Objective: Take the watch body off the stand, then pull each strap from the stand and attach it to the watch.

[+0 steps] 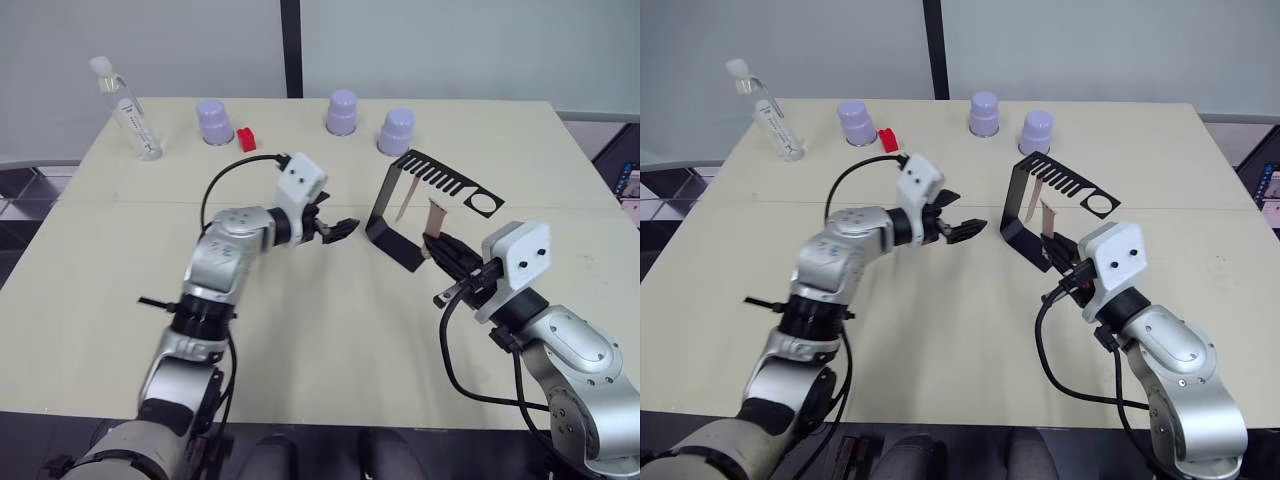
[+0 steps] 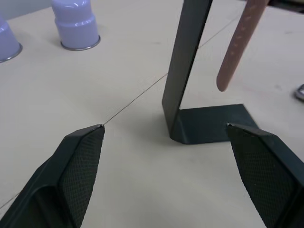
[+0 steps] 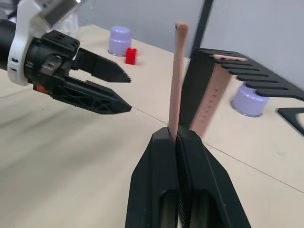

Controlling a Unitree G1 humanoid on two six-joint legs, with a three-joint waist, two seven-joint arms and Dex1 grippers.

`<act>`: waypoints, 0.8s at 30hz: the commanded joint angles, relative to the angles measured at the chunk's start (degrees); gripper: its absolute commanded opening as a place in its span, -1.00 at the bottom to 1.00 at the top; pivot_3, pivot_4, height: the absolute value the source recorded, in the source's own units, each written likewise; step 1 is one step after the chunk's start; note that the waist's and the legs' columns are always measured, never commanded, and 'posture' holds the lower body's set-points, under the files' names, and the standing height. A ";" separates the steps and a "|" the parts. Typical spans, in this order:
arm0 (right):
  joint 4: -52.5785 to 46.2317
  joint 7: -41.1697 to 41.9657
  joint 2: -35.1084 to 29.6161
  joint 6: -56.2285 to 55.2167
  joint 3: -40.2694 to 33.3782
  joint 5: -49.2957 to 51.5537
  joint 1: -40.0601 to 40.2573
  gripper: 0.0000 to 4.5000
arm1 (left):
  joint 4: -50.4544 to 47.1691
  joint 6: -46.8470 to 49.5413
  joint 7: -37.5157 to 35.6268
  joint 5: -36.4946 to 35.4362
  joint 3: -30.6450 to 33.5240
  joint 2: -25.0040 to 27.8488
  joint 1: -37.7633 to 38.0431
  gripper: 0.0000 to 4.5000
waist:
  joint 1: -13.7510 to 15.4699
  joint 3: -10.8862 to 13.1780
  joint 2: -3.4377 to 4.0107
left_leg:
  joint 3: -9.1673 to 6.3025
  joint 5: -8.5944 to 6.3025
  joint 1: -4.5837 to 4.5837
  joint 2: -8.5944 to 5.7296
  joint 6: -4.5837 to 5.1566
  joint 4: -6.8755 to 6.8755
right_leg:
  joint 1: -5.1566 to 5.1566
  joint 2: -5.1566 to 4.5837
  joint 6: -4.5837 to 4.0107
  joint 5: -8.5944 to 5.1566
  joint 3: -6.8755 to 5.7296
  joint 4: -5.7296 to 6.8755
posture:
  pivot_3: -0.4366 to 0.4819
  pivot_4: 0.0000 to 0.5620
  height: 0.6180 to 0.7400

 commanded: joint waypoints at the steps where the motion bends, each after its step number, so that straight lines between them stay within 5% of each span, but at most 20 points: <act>1: 0.41 4.80 -1.79 0.89 -2.27 8.47 -0.54 -1.00 | -5.86 -1.40 -12.49 -10.59 4.53 4.66 3.98 0.97 | -0.18 -0.01 0.02 | 0.01 0.00 0.00 0.01 0.00 0.00 | 0.00 0.00 0.00 0.00 0.00 -0.02 | -0.05 -0.47 1.00; 5: 4.92 7.13 -1.81 4.85 -2.16 18.84 -2.18 -1.00 | -7.84 -2.41 -23.95 -18.58 4.81 8.90 9.54 0.97 | -0.15 -0.01 0.03 | -0.02 0.00 0.05 0.07 0.00 0.01 | 0.08 0.01 -0.04 -0.01 -0.03 -0.04 | -0.05 -0.47 1.00; 10: 9.32 7.43 -2.23 9.72 -0.88 29.30 -5.32 -1.00 | -6.73 0.70 -22.24 -23.07 4.22 5.73 10.19 0.97 | 0.22 -0.01 0.03 | -0.24 -0.05 -0.02 0.00 0.08 0.17 | 0.21 -0.08 -0.05 -0.01 -0.13 -0.11 | -0.05 -0.47 1.00; 15: 13.31 5.64 -2.01 12.47 -1.00 36.07 -7.44 -1.00 | -5.69 5.46 -21.94 -27.74 4.12 3.31 8.73 0.16 | 0.03 -0.01 0.03 | -0.30 -0.08 -0.04 0.00 0.12 0.22 | 0.24 -0.08 -0.05 -0.01 -0.19 -0.10 | -0.05 -0.47 1.00; 24: 14.96 3.67 -1.92 12.91 0.65 43.15 -7.79 -1.00 | -6.51 11.52 -14.80 -35.08 7.40 -1.99 8.08 0.16 | -0.07 -0.01 0.03 | -0.29 -0.08 -0.04 0.03 0.11 0.25 | 0.24 -0.08 -0.05 -0.01 -0.17 -0.11 | -0.05 -0.47 1.00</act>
